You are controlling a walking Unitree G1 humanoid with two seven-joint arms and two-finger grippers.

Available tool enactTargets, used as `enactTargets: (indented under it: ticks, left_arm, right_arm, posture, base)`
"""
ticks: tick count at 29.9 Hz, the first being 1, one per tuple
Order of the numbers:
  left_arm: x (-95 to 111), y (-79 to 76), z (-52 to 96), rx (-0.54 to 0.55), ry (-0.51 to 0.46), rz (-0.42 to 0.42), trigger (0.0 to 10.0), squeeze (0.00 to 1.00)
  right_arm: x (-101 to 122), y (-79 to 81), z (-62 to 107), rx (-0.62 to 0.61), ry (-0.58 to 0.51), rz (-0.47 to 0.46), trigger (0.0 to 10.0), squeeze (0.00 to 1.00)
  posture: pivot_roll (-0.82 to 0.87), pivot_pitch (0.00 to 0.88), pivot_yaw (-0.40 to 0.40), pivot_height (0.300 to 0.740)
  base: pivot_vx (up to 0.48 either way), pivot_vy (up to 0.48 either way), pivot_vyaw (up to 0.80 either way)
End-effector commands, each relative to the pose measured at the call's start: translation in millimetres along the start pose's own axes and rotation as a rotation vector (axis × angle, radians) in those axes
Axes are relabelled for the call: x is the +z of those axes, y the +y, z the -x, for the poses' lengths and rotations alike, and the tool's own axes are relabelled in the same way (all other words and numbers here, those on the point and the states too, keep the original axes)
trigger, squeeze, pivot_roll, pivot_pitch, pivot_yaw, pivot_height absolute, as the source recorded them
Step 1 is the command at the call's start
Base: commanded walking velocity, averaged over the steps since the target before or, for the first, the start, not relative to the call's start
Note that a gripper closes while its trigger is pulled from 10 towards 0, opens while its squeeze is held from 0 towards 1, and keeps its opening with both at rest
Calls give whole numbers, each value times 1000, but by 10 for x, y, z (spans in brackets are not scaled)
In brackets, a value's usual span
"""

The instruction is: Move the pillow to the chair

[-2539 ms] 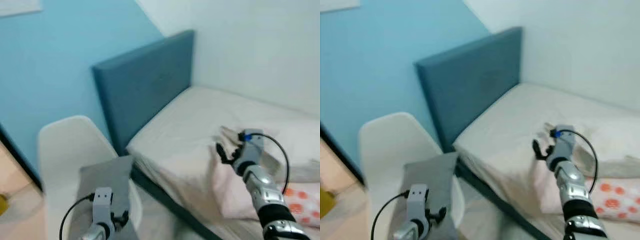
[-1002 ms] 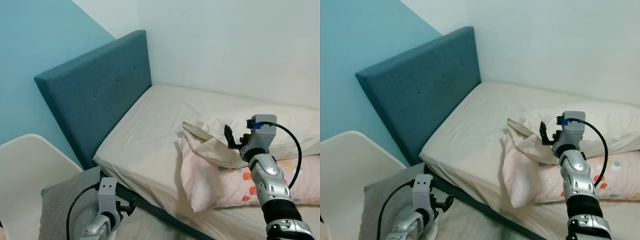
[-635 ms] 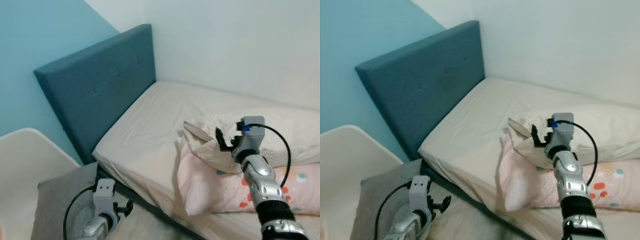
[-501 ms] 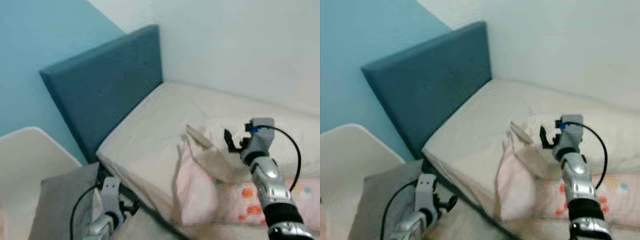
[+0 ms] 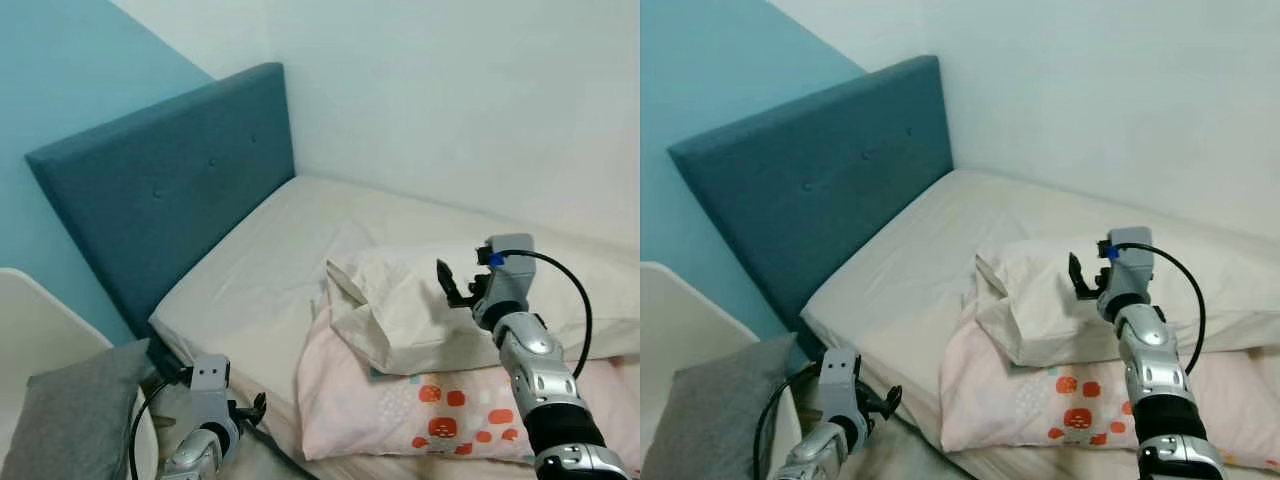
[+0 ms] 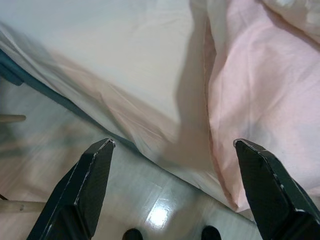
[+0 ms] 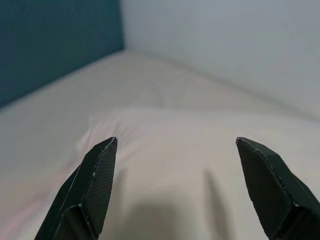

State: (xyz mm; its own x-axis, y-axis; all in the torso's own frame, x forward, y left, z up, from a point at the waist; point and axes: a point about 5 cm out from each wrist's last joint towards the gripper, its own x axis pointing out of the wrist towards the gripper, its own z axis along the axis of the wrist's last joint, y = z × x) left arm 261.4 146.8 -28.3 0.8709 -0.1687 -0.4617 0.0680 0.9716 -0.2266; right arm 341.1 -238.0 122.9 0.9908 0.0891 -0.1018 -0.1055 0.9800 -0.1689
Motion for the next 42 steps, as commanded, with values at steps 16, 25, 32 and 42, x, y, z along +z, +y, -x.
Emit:
enactTargets:
  ticks: [16, 25, 32, 42]
  left_arm:
    - [-46, 63, 53, -10, -1, -47, 10000, 0]
    - [-21, 181, 111, -18, -26, -156, 10000, 0]
    - [180, 355, 160, -15, -125, -254, 10000, 0]
    - [175, 295, 185, -73, -142, -347, 10000, 0]
  right_arm:
    - [-546, -831, 437, -643, 156, -615, 10000, 0]
    - [-840, -729, 587, -652, -7, -1101, 10000, 0]
    - [-488, -813, 472, -455, -335, -1225, 10000, 0]
    - [-227, -829, 365, -320, -464, -1239, 10000, 0]
  posture:
    - [-5, 43, 60, 723]
    - [28, 121, 134, 723]
    - [72, 184, 188, 723]
    - [76, 214, 197, 723]
  base:
    - [0, 0, 0]
    - [0, 0, 0]
    - [0, 0, 0]
    - [0, 0, 0]
